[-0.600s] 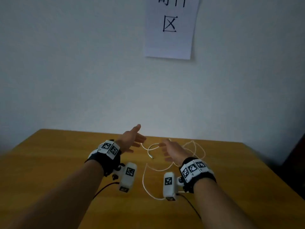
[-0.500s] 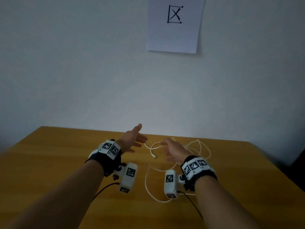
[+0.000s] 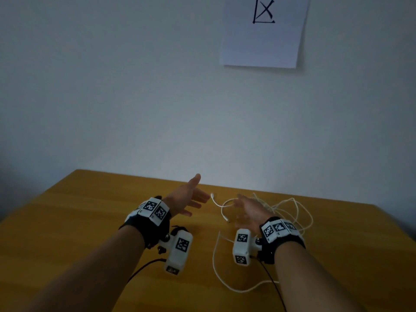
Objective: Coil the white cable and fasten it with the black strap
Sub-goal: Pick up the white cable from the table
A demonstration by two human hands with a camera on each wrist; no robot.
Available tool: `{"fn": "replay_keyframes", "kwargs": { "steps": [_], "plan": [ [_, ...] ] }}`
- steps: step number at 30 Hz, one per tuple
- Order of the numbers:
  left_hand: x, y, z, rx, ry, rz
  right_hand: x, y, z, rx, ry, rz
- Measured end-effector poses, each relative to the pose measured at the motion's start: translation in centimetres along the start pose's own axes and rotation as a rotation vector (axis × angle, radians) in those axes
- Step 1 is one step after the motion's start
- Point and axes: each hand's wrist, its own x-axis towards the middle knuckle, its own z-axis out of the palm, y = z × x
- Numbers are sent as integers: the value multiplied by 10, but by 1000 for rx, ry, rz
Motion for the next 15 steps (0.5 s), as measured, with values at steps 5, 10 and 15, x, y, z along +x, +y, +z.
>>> {"fn": "replay_keyframes", "kwargs": {
  "steps": [5, 10, 15],
  "plan": [
    [-10, 5, 1, 61, 25, 18, -26, -10, -5, -96, 13, -126],
    [-27, 17, 9, 263, 17, 167, -69, -31, -13, -112, -78, -217],
    [-55, 34, 23, 489, -43, 257, -108, -40, -10, -70, -200, -256]
  ]
}}
